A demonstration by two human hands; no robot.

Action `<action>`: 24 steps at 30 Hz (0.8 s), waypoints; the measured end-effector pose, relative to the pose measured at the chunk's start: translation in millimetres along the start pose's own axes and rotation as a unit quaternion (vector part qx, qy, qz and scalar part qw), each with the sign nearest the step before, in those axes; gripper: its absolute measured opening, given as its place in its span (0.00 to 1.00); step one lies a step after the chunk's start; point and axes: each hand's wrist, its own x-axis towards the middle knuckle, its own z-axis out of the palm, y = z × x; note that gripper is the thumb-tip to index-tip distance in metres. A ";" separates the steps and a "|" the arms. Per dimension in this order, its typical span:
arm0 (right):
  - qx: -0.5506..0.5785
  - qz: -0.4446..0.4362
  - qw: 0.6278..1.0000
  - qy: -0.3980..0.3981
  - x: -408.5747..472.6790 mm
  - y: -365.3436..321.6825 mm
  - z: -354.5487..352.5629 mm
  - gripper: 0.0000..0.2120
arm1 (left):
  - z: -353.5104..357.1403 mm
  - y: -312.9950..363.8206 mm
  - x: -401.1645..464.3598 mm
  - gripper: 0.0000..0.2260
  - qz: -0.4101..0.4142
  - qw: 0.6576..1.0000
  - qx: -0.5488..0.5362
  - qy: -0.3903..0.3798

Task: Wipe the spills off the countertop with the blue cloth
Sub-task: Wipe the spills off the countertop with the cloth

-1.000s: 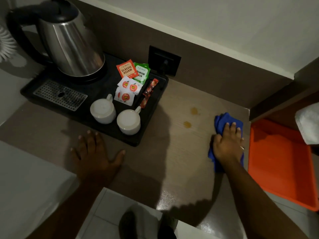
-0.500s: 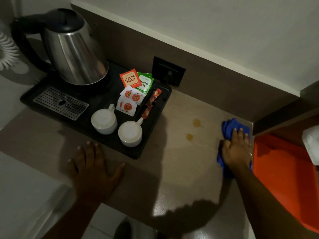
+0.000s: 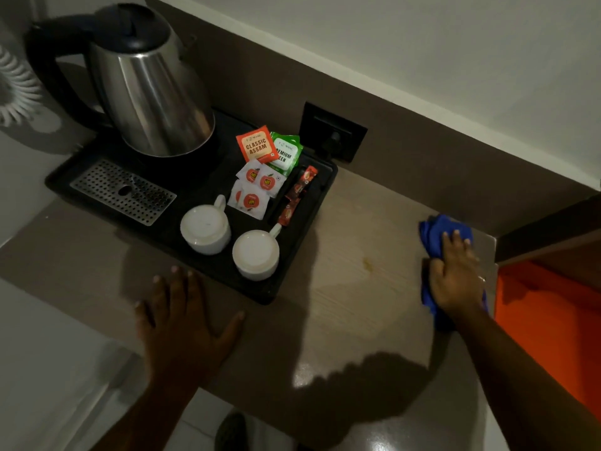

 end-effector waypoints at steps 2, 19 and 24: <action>-0.019 0.090 0.996 0.014 19.3 -33.1 7.4 0.31 | 0.7 -0.1 -0.3 0.51 -0.001 1.000 0.001 -0.005; 0.018 -0.131 0.990 -0.054 -35.4 -7.0 -2.8 0.31 | 6.2 -1.9 0.5 0.50 0.010 1.000 -0.020 0.011; 0.000 0.132 0.991 0.000 31.4 -83.3 14.9 0.31 | 8.8 -2.7 1.3 0.51 0.010 1.000 -0.013 0.007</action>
